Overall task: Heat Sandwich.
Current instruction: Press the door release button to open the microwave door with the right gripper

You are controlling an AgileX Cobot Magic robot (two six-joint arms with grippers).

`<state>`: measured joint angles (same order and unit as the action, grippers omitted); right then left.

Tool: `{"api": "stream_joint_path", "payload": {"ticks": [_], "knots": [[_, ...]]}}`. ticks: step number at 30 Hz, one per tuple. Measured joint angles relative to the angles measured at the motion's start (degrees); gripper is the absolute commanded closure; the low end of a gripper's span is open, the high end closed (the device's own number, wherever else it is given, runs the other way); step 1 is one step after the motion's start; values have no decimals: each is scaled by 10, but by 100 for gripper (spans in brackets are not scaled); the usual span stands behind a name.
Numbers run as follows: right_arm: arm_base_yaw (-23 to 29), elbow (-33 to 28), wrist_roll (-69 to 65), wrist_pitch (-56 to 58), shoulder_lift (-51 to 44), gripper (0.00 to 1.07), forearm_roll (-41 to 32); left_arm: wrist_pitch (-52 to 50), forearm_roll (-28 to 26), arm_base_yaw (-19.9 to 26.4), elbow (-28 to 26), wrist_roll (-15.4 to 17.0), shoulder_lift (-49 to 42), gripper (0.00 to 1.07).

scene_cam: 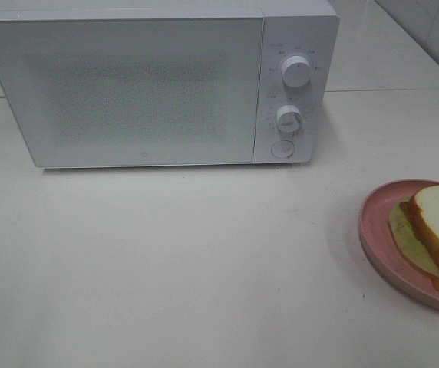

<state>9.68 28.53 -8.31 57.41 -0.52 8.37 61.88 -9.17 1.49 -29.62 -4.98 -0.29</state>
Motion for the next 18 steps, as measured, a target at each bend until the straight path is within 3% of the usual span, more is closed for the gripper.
{"api": "stream_joint_path", "payload": {"ticks": [18], "knots": [[0,0,0,0,0,33,0,0,0,0,0,0,0,10]]}}
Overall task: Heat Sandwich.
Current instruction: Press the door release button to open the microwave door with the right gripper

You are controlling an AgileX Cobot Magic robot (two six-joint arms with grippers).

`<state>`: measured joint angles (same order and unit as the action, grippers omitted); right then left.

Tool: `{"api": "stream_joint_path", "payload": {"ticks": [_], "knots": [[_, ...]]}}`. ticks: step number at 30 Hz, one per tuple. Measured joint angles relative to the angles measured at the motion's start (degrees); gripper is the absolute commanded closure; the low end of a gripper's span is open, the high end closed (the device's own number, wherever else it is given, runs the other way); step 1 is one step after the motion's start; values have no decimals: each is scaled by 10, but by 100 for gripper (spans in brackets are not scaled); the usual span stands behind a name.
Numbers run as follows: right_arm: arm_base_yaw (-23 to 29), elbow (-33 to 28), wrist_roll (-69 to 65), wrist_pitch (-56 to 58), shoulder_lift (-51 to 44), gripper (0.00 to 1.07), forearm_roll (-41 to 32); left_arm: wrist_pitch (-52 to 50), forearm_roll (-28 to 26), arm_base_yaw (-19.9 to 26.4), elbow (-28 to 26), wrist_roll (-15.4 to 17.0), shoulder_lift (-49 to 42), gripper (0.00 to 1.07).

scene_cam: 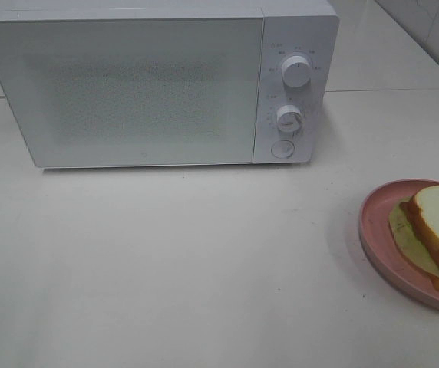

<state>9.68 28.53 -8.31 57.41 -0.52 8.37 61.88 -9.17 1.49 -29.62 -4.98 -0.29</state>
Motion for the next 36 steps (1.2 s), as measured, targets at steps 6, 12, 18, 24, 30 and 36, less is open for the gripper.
{"api": "stream_joint_path", "payload": {"ticks": [6,12,18,24,30,36], "knots": [[0,11,0,-3,3,33,5,0,0,0,0,0,0,10],[0,20,0,-50,71,33,10,0,0,0,0,0,0,10],[0,20,0,-106,130,33,10,0,0,0,0,0,0,10],[0,20,0,-180,208,33,9,0,0,0,0,0,0,10],[0,20,0,-254,273,33,9,0,0,0,0,0,0,10],[0,20,-1,-329,339,33,8,0,0,0,0,0,0,10]]}}
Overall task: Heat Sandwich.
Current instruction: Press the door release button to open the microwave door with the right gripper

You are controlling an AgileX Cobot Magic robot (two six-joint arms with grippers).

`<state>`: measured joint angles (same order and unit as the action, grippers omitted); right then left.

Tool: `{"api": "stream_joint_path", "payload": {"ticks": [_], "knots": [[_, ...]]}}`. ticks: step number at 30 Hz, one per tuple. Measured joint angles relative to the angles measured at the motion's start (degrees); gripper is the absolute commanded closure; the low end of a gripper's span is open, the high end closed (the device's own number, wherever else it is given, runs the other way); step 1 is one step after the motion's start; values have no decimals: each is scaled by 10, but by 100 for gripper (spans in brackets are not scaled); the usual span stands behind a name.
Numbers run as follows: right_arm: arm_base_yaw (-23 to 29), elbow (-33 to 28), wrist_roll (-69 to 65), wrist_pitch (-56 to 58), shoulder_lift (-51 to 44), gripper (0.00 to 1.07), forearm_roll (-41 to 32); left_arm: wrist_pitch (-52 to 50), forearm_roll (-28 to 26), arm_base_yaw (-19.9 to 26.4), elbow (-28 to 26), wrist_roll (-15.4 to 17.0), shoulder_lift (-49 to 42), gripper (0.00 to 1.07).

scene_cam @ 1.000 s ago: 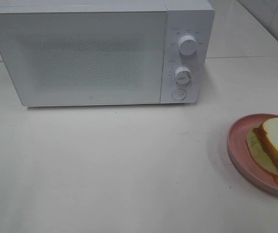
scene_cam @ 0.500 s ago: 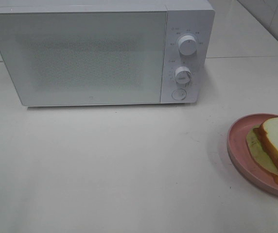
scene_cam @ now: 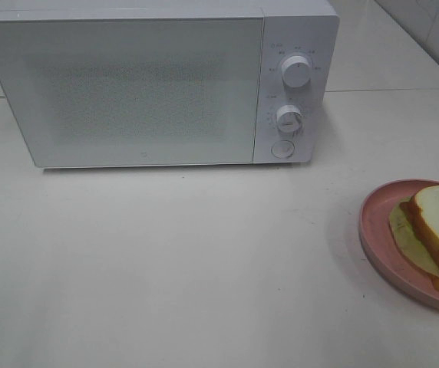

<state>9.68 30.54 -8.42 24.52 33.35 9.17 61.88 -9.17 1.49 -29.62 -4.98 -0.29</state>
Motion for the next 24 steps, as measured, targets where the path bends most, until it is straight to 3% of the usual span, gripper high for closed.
{"api": "stream_joint_path", "payload": {"ticks": [24], "knots": [[0,-1,-1,-285,274,33,-6,0,0,0,0,0,0,10]]}}
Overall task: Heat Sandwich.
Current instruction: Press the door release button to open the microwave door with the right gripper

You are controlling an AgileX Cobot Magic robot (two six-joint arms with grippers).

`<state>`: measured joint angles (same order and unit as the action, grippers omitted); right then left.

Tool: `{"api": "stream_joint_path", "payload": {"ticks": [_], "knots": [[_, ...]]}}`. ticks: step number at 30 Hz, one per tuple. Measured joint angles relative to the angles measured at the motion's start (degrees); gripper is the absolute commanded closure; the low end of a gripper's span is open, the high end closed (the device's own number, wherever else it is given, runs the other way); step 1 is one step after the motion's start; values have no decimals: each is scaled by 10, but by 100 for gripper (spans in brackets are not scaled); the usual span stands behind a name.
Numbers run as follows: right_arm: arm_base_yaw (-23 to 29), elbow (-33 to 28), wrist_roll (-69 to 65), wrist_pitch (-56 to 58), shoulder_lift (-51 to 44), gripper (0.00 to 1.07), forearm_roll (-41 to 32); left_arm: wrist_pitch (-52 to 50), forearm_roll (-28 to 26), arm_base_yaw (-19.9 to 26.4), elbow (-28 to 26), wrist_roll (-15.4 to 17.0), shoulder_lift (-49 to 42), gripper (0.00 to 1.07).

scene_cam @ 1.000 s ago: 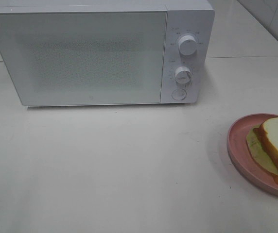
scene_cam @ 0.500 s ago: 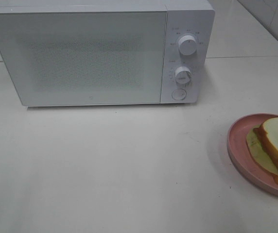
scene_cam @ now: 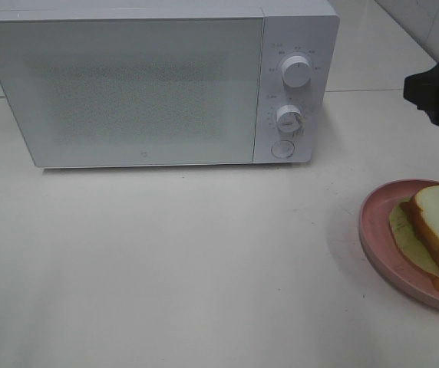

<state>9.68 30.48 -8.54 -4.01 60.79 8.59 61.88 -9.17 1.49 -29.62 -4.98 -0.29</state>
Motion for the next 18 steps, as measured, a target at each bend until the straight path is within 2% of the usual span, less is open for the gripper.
{"api": "stream_joint_path", "payload": {"ticks": [7,15,18], "knots": [[6,-10,9,-72,36,33,-52,0,0,0,0,0,0,10],[84,-36,115,-135,64,33,-163,0,0,0,0,0,0,10],[127,-37,176,-158,89,33,-250,0,0,0,0,0,0,10]]}}
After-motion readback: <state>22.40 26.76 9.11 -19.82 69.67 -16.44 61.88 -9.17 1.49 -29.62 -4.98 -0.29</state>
